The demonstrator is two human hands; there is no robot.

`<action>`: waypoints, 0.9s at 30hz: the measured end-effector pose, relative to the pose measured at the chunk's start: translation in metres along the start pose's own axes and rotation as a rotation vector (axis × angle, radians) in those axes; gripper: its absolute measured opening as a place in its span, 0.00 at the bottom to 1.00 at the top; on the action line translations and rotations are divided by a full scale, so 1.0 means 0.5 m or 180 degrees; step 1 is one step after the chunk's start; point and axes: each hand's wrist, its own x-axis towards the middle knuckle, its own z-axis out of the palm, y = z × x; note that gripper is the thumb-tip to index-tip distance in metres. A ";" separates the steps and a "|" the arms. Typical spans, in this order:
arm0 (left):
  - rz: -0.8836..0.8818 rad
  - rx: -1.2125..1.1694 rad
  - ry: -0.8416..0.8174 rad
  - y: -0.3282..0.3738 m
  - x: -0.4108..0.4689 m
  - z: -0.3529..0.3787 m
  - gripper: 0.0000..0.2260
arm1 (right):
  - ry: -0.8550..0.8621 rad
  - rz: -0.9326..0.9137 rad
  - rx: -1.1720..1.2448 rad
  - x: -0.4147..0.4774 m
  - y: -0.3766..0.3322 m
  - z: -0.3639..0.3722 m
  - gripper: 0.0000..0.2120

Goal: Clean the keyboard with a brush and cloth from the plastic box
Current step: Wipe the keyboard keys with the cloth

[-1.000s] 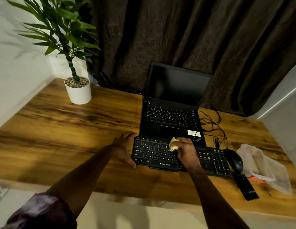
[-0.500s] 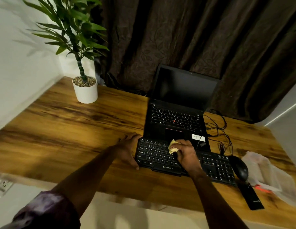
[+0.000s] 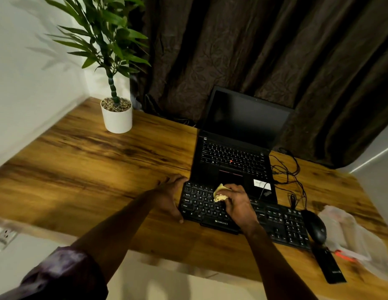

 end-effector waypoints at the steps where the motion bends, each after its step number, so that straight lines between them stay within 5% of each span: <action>1: 0.0013 0.0000 0.0013 0.000 -0.001 0.000 0.65 | 0.0003 -0.0031 -0.0002 0.008 -0.013 0.006 0.20; 27: 0.0061 0.0012 0.0091 -0.009 0.005 0.011 0.65 | -0.0274 -0.0256 0.0267 0.069 -0.132 0.056 0.13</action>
